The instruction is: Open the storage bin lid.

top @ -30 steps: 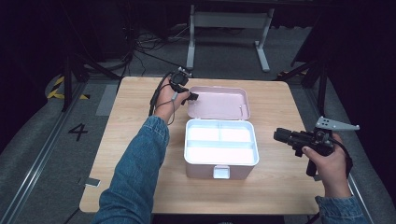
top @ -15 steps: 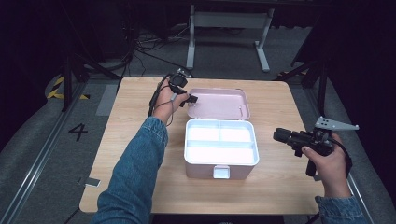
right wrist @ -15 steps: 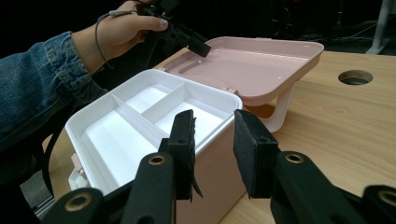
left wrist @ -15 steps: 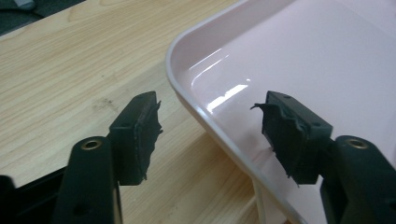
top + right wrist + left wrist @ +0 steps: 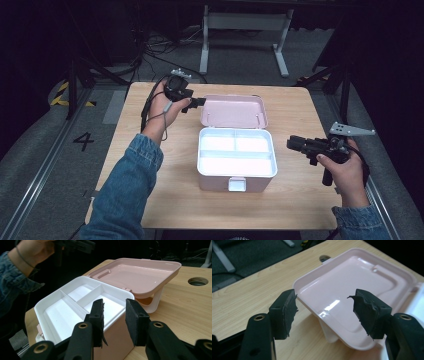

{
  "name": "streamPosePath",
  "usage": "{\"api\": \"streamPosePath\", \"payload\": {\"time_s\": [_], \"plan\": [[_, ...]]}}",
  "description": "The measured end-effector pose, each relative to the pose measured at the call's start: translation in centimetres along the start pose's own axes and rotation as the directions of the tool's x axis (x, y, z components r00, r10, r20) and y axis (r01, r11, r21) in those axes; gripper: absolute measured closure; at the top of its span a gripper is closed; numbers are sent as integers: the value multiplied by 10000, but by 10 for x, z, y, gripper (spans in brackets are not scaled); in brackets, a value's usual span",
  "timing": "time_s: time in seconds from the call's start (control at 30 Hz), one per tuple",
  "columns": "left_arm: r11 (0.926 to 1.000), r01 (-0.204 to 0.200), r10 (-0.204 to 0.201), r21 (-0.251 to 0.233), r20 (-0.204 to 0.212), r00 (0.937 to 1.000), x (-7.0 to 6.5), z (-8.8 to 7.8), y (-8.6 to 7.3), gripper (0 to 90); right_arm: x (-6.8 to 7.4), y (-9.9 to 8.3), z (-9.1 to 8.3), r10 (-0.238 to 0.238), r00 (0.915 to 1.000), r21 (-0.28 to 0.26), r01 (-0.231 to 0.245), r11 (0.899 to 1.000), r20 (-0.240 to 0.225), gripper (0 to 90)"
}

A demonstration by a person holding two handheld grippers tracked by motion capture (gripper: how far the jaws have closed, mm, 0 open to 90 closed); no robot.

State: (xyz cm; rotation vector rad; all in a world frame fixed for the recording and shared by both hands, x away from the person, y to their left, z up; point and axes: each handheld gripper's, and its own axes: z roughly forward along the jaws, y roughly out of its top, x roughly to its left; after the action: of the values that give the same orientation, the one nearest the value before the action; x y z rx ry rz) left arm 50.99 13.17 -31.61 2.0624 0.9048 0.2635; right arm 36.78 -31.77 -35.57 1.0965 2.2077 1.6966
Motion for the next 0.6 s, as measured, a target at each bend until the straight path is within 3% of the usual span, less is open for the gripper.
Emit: {"api": "streamPosePath", "payload": {"time_s": [0.03,0.1,0.13,0.17,0.2,0.4,0.43,0.6], "plan": [[10000,0,0,0,0,10000,0,0,0,355,0,1,1,-37,10000,-13,37,10000,-2,672],[9994,-295,297,-168,125,9995,-12,-21,-6,352,-1,3,3,-50,10000,31,50,10000,57,640],[9994,-295,297,-168,125,9995,-12,-21,-6,352,-1,3,3,-50,10000,31,50,10000,57,640],[9983,-448,455,-382,182,9988,-20,-36,-12,351,-3,6,4,-121,9997,98,119,9999,226,614],[9983,-448,455,-382,182,9988,-20,-36,-12,352,-3,6,4,-121,9997,98,119,9999,226,614],[9928,-622,631,-1027,50,9980,-37,-75,-32,356,-9,14,8,-194,9983,286,178,9994,557,560],[9931,-714,714,-935,-35,9974,-41,-85,-39,352,-11,16,10,-281,9974,359,258,9990,658,551],[9938,-932,904,-605,-471,9948,-46,-102,-55,346,-13,22,13,-426,9956,619,375,9974,833,539]]}}
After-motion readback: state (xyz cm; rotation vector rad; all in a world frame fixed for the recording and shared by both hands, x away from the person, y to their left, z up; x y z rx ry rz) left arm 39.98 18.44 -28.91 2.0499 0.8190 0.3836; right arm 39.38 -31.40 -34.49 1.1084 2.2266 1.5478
